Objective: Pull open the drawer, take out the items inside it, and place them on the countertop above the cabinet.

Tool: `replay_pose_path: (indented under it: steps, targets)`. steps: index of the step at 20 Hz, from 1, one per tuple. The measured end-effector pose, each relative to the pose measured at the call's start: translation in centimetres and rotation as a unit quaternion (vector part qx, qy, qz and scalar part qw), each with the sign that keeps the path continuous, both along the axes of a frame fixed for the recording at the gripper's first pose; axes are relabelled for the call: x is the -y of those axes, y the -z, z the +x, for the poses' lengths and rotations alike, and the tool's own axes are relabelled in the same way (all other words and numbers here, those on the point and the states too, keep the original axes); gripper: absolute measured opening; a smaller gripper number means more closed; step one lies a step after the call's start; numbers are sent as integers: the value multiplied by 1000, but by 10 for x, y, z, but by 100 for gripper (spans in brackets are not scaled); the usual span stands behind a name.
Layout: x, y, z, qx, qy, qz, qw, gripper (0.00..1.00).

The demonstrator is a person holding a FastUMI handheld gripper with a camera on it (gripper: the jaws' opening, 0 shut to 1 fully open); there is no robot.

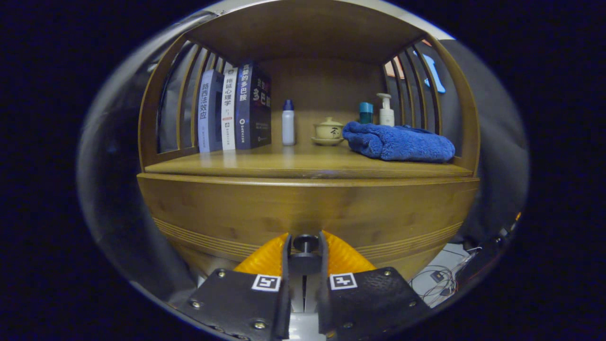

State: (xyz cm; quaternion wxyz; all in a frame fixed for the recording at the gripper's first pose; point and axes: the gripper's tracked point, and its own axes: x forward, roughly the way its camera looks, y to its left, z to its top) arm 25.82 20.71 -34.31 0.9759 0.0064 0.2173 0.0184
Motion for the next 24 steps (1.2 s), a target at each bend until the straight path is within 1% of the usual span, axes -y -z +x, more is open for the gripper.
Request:
replay_pose_path:
  steps: [17,20,22,23,24]
  targets:
    - [3,-18,-97,-13,-18,-11,1000,23]
    - [6,-23,-110,-8,-14,-29,999,23]
    - [6,-36,-119,8,-20,-23,999,23]
    - [12,-48,-123,17,-2,-26,1000,23]
    - [17,-57,-135,32,0,-35,999,2]
